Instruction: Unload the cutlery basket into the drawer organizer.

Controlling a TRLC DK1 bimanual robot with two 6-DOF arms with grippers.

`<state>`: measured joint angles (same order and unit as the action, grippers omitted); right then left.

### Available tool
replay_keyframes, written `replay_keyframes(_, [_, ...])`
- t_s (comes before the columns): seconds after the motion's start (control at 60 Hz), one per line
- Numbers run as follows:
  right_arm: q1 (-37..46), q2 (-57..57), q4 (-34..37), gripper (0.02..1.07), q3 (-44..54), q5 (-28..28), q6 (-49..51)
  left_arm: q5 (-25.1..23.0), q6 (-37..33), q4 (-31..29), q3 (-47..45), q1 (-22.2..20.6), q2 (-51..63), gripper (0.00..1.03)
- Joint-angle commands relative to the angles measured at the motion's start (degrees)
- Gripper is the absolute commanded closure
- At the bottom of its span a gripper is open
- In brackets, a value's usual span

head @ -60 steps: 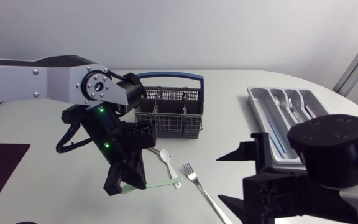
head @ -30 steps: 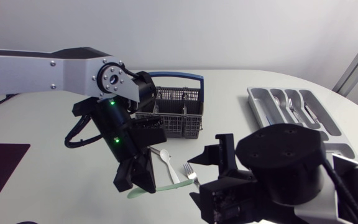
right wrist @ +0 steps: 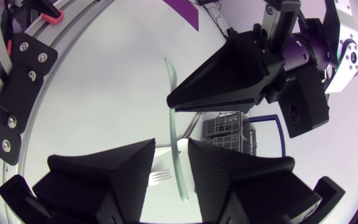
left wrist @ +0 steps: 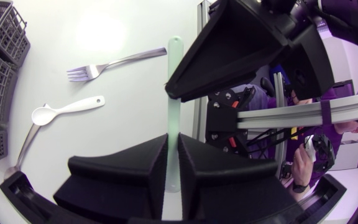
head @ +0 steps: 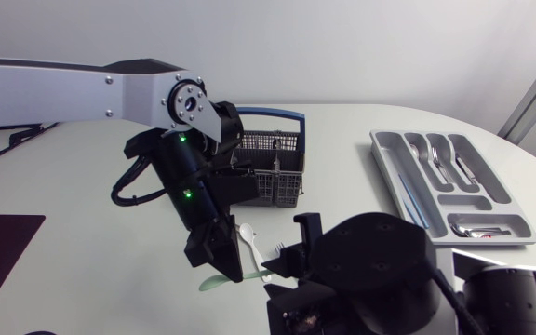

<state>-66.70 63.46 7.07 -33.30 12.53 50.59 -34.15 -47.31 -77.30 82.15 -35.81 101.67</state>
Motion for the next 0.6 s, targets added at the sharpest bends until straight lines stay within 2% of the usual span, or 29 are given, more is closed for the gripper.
replay_keyframes(0.0, [-0.5, 1.1, -1.4, 0.8, -0.5, 1.4, 1.5, -1.3, 0.9, -2.2, 2.0, -0.7, 1.4, 0.96])
replay_keyframes(0.117, [-0.5, 1.9, -2.7, 0.89, 0.0, 3.2, 2.1, -1.4, 1.5, -2.2, 2.1, -1.4, 1.4, 0.96])
replay_keyframes(0.2, [-0.4, 1.8, -3.4, 1.02, 0.2, 3.7, 2.3, -1.5, 1.7, -2.4, 2.0, -1.9, 1.5, 0.96])
replay_keyframes(0.5, [-0.3, 1.2, -2.3, 1.02, 1.5, 3.9, 2.2, -2.9, 2.4, -3.3, 2.8, -1.6, 0.6, 0.94])
replay_keyframes(0.533, [-0.3, 1.1, -2.1, 1.02, 1.5, 3.9, 2.1, -2.9, 2.3, -3.3, 3.0, -1.5, 0.3, 0.87])
replay_keyframes(0.567, [-0.2, 1.0, -1.9, 1.02, 1.5, 3.8, 1.8, -2.9, 2.4, -3.3, 3.5, -1.2, 0.0, 0.75])
replay_keyframes(0.583, [-0.1, 0.9, -1.7, 1.02, 1.5, 3.8, 1.6, -3.0, 2.4, -3.3, 4.2, -0.9, -0.2, 0.61])
